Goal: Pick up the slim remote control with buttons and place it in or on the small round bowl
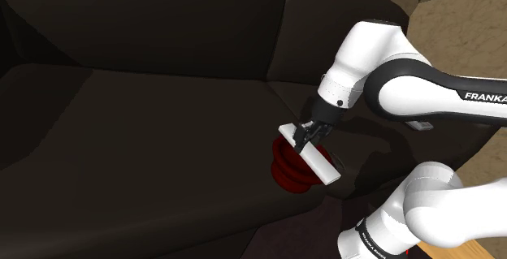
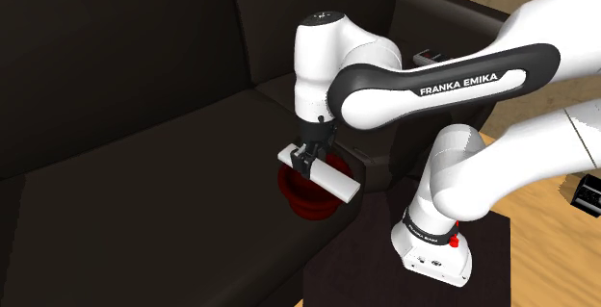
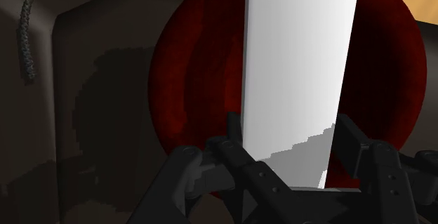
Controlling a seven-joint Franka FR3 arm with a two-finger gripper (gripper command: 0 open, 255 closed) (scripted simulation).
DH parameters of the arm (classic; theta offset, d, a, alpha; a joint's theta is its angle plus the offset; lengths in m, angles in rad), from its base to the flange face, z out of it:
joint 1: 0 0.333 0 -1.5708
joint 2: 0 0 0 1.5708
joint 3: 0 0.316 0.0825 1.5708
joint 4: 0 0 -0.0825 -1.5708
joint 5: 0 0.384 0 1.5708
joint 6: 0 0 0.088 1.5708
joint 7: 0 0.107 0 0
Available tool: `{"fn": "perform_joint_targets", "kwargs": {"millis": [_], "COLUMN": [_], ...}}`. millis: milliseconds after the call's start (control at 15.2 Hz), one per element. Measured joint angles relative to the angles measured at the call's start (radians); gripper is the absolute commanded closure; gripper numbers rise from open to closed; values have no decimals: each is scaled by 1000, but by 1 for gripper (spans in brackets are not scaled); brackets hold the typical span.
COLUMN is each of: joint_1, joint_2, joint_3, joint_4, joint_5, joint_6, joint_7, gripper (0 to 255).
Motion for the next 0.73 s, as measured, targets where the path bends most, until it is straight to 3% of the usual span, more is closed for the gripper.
{"fn": "perform_joint_targets", "kwargs": {"millis": [264,330,726], "joint_1": [0,0,0], "joint_2": [0,0,0], "joint_3": [1,1,1], "joint_4": [-2,-2,-2], "joint_5": [0,0,1], "joint_6": [2,2,3], "joint_7": [0,0,0], "gripper": [255,0,0]}}
